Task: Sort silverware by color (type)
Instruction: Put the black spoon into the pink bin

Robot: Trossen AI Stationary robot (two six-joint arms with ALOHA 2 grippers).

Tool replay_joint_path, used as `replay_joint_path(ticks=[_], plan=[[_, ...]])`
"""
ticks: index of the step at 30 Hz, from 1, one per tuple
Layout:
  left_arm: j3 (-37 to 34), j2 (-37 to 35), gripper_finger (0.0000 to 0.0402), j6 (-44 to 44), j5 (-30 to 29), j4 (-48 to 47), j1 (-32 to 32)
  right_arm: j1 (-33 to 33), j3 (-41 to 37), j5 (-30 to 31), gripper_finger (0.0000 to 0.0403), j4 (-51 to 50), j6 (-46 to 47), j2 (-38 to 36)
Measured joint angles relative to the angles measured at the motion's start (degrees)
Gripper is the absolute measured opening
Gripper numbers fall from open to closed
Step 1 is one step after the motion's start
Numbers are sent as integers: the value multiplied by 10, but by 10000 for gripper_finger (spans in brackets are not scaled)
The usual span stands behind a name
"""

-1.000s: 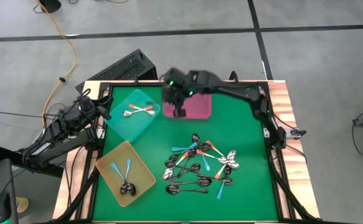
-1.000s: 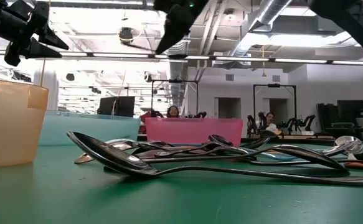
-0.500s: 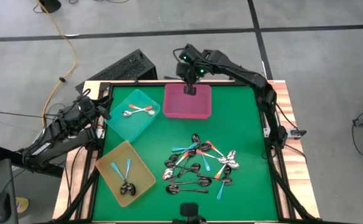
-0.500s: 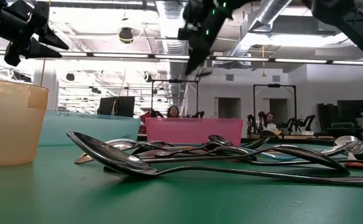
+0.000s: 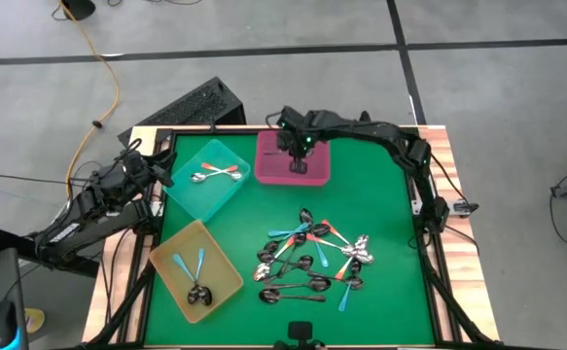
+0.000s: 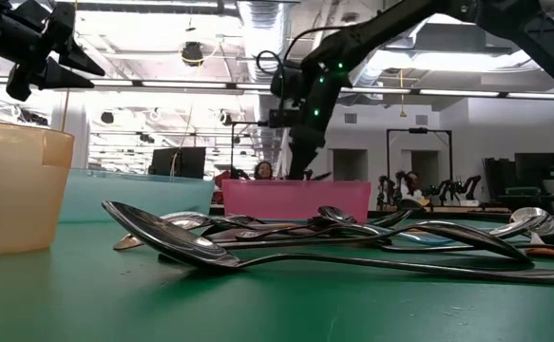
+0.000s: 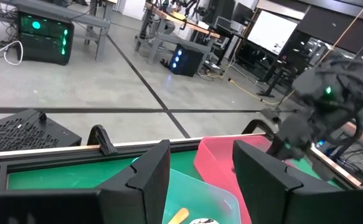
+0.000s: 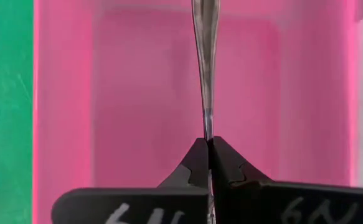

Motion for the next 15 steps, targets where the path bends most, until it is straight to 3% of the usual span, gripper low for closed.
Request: replay_joint_path(ticks=[15], plan=[[0, 0, 158, 0, -2, 0, 0, -1, -88, -45, 8, 130, 28, -1]])
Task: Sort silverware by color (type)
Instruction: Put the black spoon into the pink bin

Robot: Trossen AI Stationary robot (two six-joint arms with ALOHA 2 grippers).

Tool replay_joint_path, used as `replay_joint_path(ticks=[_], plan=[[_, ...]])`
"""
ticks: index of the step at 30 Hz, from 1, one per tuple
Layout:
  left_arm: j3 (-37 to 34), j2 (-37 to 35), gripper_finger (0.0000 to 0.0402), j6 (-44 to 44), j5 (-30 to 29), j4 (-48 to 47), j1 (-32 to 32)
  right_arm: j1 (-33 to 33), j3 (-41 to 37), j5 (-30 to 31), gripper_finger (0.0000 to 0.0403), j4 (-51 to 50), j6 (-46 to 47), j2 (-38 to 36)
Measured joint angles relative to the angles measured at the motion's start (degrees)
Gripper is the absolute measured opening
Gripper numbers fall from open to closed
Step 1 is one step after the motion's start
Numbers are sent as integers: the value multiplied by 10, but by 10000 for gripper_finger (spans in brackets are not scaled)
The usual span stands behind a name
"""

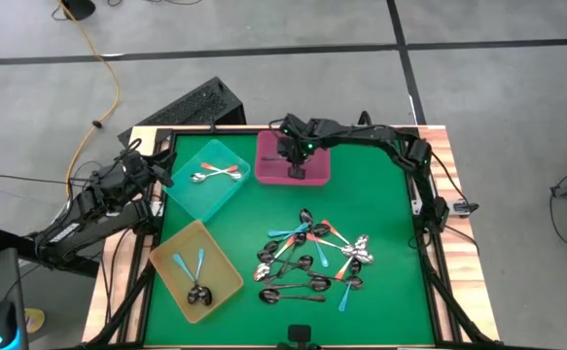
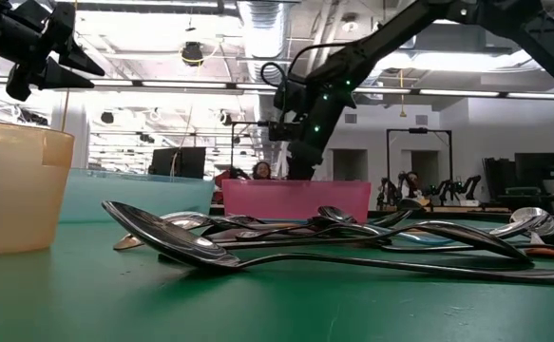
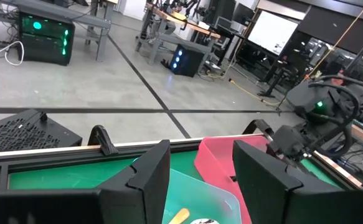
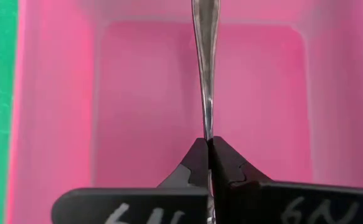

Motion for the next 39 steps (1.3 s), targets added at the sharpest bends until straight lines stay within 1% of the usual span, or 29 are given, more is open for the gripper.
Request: replay_joint_path(ticks=[3, 12, 27, 30, 39], plan=[[0, 0, 158, 0, 0, 0, 0, 0, -18, 0, 8, 20, 10, 1], [0, 0, 158, 0, 0, 0, 0, -1, -16, -1, 8, 45, 20, 1], [0, 0, 158, 0, 0, 0, 0, -1, -16, -2, 8, 46, 30, 1], [0, 0, 158, 0, 0, 0, 0, -1, -16, -17, 8, 52, 30, 1], [0, 0, 158, 0, 0, 0, 0, -4, -16, -18, 11, 41, 44, 1]])
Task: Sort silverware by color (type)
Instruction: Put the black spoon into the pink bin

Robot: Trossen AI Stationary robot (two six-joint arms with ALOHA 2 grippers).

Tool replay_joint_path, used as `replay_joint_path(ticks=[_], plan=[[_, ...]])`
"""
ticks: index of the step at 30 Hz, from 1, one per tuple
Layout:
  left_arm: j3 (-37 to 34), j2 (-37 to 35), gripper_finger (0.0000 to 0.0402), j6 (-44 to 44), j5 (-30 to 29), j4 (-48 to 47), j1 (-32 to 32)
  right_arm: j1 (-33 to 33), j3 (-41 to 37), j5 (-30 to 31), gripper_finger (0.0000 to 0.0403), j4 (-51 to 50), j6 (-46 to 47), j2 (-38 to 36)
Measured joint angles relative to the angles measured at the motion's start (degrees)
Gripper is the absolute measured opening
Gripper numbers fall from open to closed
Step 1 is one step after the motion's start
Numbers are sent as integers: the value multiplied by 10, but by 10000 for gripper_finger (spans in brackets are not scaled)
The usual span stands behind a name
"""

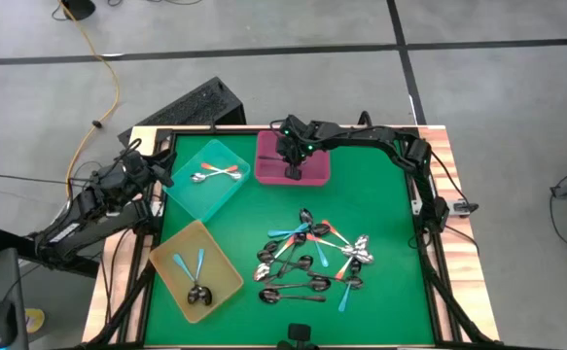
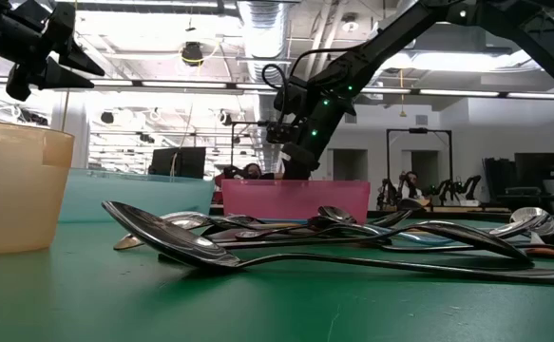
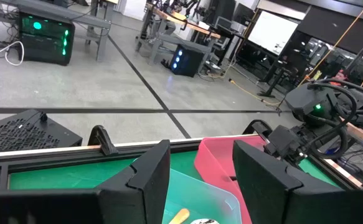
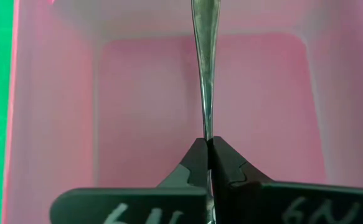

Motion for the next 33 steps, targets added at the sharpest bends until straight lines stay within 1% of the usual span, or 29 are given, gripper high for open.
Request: replay_joint_path(ticks=[5, 8, 11, 14, 22, 25, 31, 33], plan=[[0, 0, 158, 0, 0, 0, 0, 1, 0, 1, 18, -6, -1, 0], [0, 0, 158, 0, 0, 0, 0, -3, -1, 1, 19, -17, 15, 0], [0, 0, 158, 0, 0, 0, 0, -2, -23, 1, 19, -1, 16, 0], [0, 0, 158, 0, 0, 0, 0, -2, -37, 4, 19, -11, 16, 0], [0, 0, 158, 0, 0, 0, 0, -13, -37, 3, 29, -24, 24, -2], [0, 0, 158, 0, 0, 0, 0, -11, -37, 2, 43, -26, 22, -2], [0, 0, 158, 0, -7, 0, 0, -12, -36, 2, 90, -28, 16, -2], [0, 0, 158, 0, -12, 0, 0, -12, -24, 3, 104, -49, 10, -2]])
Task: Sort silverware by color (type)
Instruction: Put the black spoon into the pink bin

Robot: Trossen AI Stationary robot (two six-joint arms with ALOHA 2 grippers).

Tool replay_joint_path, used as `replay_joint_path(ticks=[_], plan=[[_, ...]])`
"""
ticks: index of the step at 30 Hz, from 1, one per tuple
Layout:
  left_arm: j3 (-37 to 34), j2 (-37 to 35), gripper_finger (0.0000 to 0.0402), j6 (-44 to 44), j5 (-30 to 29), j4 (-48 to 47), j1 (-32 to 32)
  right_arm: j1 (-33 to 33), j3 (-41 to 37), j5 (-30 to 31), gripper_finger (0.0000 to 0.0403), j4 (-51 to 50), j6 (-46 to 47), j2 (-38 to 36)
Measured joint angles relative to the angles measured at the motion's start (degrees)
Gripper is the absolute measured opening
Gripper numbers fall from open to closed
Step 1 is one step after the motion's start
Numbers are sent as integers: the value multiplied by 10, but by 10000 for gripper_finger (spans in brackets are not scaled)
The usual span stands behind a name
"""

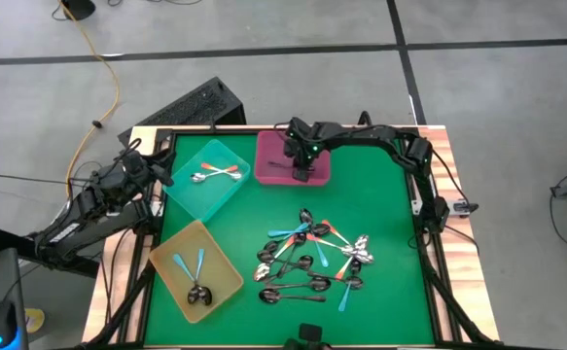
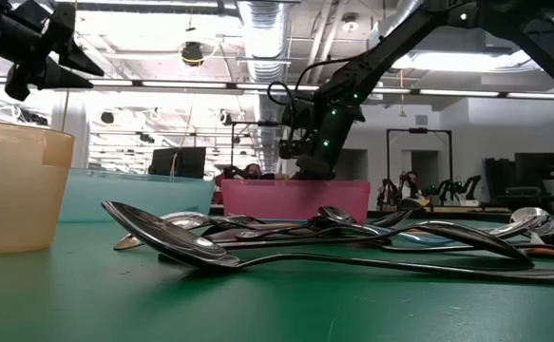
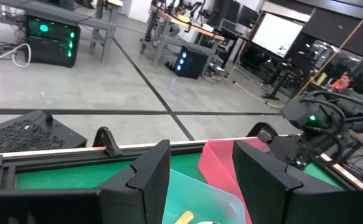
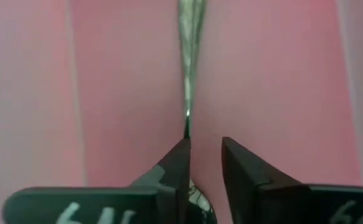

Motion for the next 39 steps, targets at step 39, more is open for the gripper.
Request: replay_joint_path(ticks=[39], plan=[[0, 0, 158, -1, 0, 0, 0, 517, -112, 72, 133, -196, 625, -184]])
